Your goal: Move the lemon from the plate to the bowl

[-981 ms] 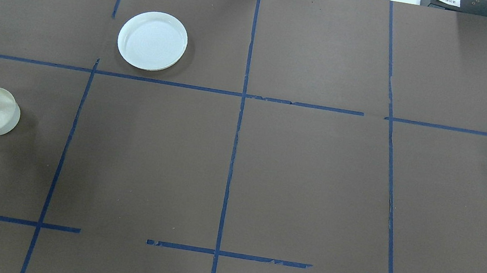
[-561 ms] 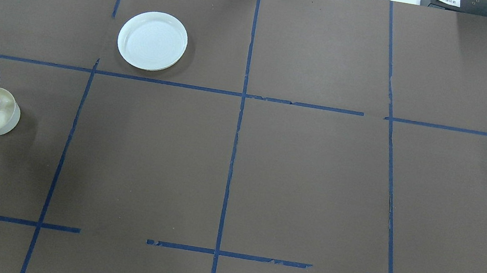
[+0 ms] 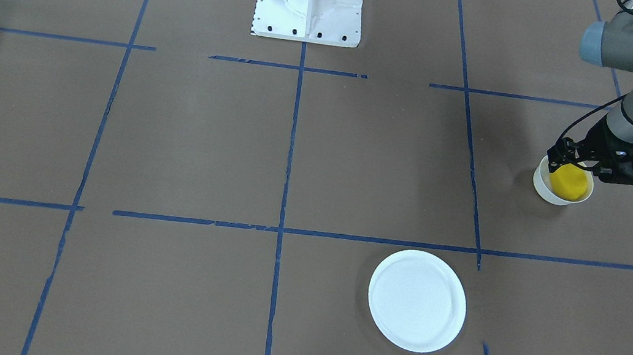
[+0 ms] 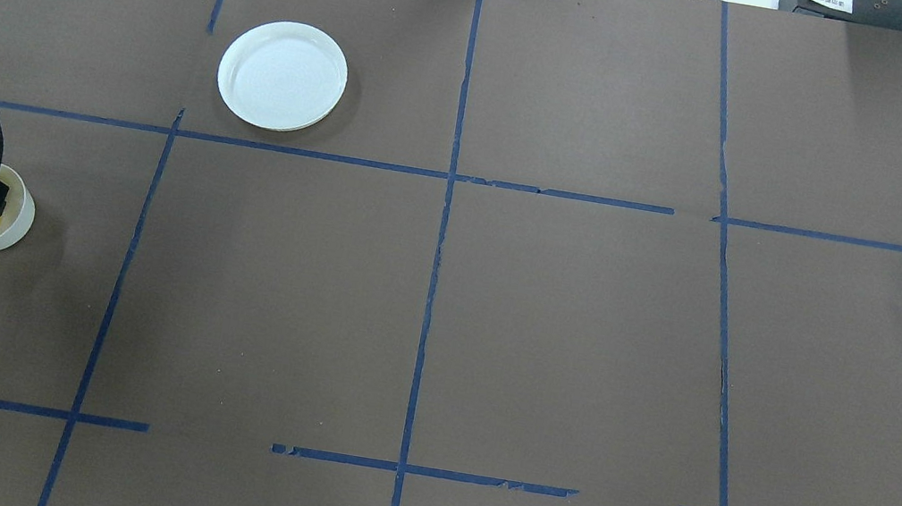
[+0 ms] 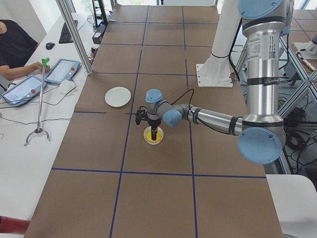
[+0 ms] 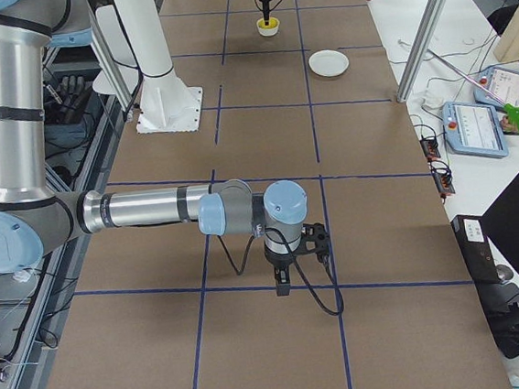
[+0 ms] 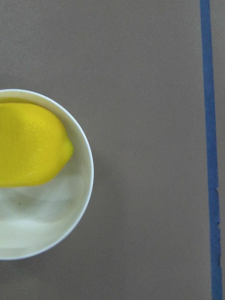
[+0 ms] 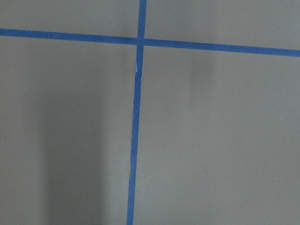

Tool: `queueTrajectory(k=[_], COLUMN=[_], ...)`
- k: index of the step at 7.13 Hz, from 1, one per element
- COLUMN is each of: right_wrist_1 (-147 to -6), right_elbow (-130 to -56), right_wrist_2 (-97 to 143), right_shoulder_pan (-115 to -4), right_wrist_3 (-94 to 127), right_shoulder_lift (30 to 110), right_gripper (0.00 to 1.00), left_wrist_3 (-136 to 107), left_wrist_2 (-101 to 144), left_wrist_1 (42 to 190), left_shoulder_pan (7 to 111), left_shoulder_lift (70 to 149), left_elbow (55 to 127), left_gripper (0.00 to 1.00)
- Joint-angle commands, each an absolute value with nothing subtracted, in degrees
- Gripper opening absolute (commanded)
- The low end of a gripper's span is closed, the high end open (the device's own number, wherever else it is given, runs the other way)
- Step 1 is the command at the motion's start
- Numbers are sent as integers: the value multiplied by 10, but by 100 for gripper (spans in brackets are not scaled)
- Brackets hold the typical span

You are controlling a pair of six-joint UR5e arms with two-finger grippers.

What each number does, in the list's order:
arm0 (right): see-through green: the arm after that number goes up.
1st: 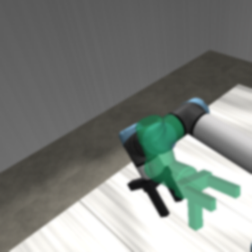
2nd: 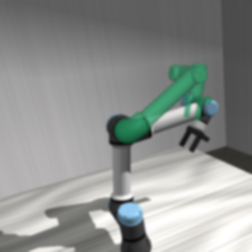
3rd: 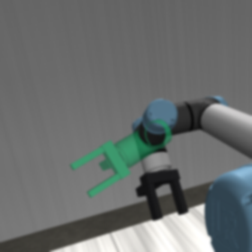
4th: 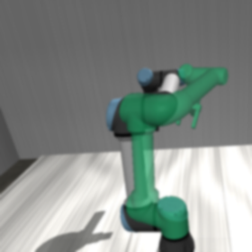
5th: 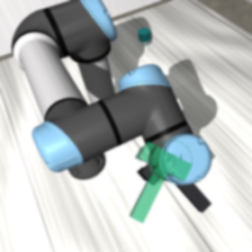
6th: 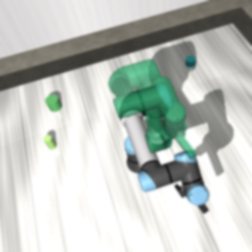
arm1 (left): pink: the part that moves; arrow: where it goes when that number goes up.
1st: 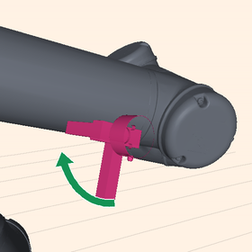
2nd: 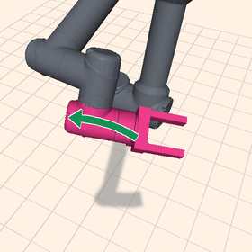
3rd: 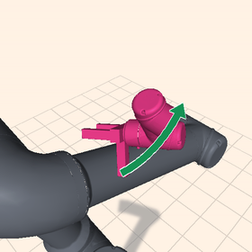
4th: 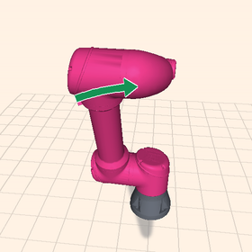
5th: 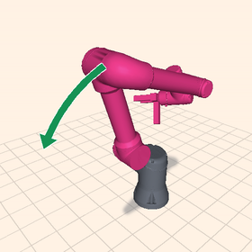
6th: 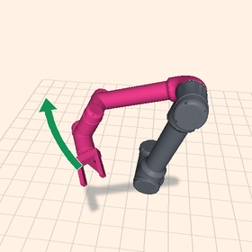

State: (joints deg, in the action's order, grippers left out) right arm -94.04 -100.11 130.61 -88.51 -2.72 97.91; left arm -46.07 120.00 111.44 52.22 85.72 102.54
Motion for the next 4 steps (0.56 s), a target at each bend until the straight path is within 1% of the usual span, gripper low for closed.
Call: queueTrajectory(k=[1,3,4], right_wrist_1=[-940,-940,-940], right_elbow=[-1001,-1001,-1001], right_wrist_2=[1306,1306,1306], right_shoulder_pan=[-885,-885,-885], right_wrist_3=[-27,-27,-27], right_shoulder_lift=[979,979,979], right_gripper=[100,100,100], left_wrist_3=[-457,-375,-312], left_wrist_2=[1207,1208,1228], left_wrist_1=[1113,1080,1031], left_shoulder_pan=[523,547,596], left_shoulder_lift=[862,867,895], left_elbow=[1032,1040,1040], left_gripper=[100,100,100])
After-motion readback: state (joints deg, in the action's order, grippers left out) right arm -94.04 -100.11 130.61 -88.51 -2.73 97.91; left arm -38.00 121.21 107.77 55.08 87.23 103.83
